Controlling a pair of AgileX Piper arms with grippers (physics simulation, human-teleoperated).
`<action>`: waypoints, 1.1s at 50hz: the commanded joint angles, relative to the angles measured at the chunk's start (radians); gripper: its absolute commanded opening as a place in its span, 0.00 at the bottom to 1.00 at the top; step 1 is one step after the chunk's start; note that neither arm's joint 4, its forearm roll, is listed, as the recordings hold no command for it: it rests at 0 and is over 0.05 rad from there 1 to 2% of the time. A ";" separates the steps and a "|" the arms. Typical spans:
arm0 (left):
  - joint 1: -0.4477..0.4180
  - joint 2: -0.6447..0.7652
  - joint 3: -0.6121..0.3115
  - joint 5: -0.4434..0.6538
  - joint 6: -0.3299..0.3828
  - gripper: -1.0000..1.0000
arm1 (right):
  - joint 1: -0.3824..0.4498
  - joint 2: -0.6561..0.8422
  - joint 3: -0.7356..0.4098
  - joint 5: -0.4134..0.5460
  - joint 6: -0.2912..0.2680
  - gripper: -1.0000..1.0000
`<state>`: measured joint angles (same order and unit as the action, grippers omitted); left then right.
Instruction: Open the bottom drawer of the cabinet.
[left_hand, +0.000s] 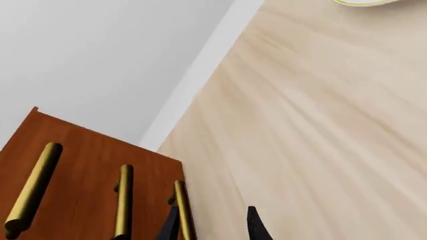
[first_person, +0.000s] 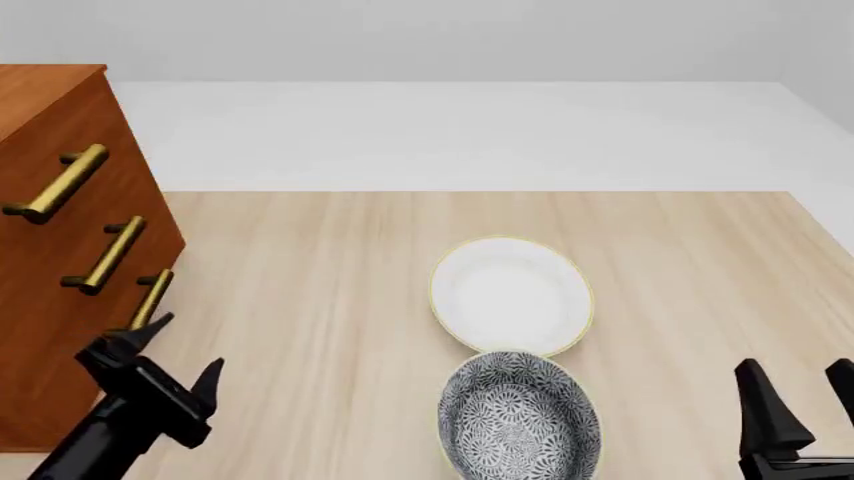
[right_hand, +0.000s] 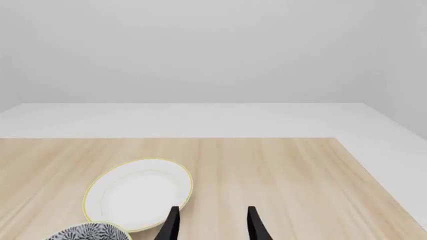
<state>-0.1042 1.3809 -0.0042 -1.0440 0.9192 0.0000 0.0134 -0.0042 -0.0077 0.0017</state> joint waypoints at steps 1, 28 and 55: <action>0.041 0.143 0.000 -0.105 0.051 1.00 | 0.000 0.001 0.000 -0.001 0.000 1.00; 0.127 0.288 -0.028 -0.176 0.126 1.00 | 0.000 -0.001 0.000 0.001 0.000 1.00; 0.173 0.320 -0.073 -0.176 0.143 1.00 | 0.000 0.000 0.001 -0.001 0.000 1.00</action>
<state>0.0564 1.6892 -0.0615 -1.2191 1.0564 0.0003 0.0141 -0.0037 -0.0090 0.0018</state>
